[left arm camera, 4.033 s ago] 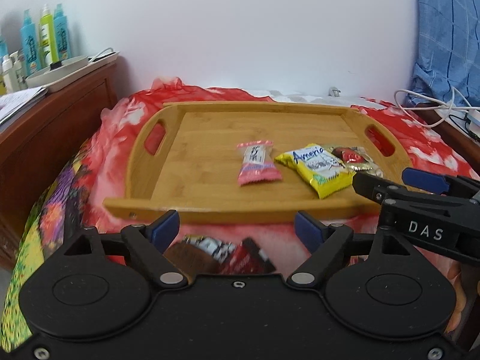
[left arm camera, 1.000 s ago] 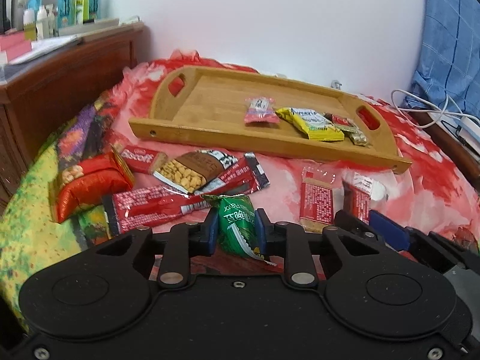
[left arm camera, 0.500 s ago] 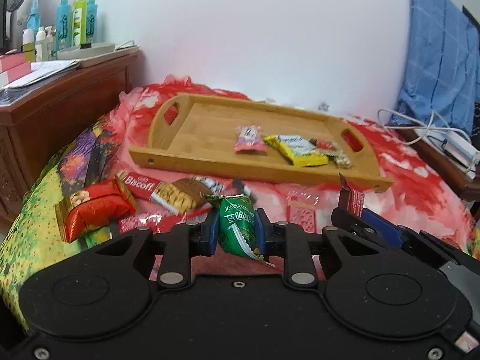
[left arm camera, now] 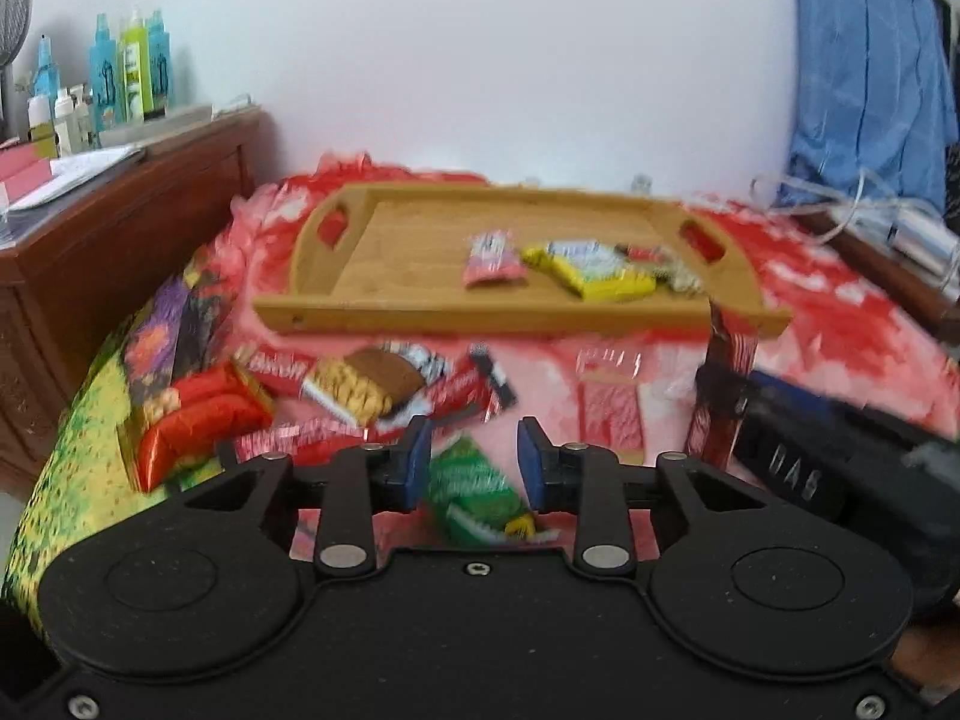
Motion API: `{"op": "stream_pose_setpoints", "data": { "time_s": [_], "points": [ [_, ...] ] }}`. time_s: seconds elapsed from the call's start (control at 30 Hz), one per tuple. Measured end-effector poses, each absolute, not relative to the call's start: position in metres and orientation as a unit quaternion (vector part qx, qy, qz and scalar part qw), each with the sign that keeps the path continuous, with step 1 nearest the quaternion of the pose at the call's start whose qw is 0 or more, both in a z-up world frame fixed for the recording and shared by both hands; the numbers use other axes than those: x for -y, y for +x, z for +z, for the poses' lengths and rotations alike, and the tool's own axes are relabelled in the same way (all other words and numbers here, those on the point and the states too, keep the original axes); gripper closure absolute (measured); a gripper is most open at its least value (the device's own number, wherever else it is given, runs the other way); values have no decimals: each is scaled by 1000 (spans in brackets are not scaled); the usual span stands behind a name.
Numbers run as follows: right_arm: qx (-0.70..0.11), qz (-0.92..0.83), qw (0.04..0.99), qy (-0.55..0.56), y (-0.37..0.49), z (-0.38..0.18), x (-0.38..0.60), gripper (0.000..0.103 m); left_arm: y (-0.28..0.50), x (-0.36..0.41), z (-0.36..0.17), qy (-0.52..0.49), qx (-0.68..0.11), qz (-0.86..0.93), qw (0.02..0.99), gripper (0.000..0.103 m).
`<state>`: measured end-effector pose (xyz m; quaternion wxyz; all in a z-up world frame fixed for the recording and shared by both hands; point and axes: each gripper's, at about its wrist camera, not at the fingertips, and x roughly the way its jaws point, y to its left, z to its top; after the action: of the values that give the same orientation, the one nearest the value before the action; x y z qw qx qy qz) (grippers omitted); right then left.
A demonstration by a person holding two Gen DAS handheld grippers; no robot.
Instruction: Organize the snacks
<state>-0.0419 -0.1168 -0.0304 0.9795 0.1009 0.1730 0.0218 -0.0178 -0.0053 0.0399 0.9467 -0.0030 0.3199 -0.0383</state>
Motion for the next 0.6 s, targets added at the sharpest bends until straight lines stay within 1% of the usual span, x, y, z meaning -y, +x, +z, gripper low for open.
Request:
{"op": "stream_pose_setpoints", "data": {
  "time_s": [0.17, 0.2, 0.23, 0.43, 0.53, 0.6],
  "points": [
    [-180, 18, 979, 95, -40, -31, 116, 77, -19, 7, 29, 12, -334, -20, 942, 64],
    [-184, 17, 978, 94, -40, -32, 116, 77, -20, 7, 28, 9, -334, -19, 942, 60],
    [-190, 16, 977, 94, -39, -33, 116, 77, -19, 6, 28, 5, -338, -19, 941, 59],
    [-220, 14, 971, 98, -33, -40, 115, 76, -26, 4, 24, -11, -349, -22, 937, 58],
    [-235, 20, 967, 95, -30, -44, 112, 73, -20, 7, 17, -10, -362, -18, 932, 58],
    [-236, 24, 967, 90, -30, -46, 108, 73, -17, 7, 14, -23, -365, -21, 930, 59]
  ]
}}
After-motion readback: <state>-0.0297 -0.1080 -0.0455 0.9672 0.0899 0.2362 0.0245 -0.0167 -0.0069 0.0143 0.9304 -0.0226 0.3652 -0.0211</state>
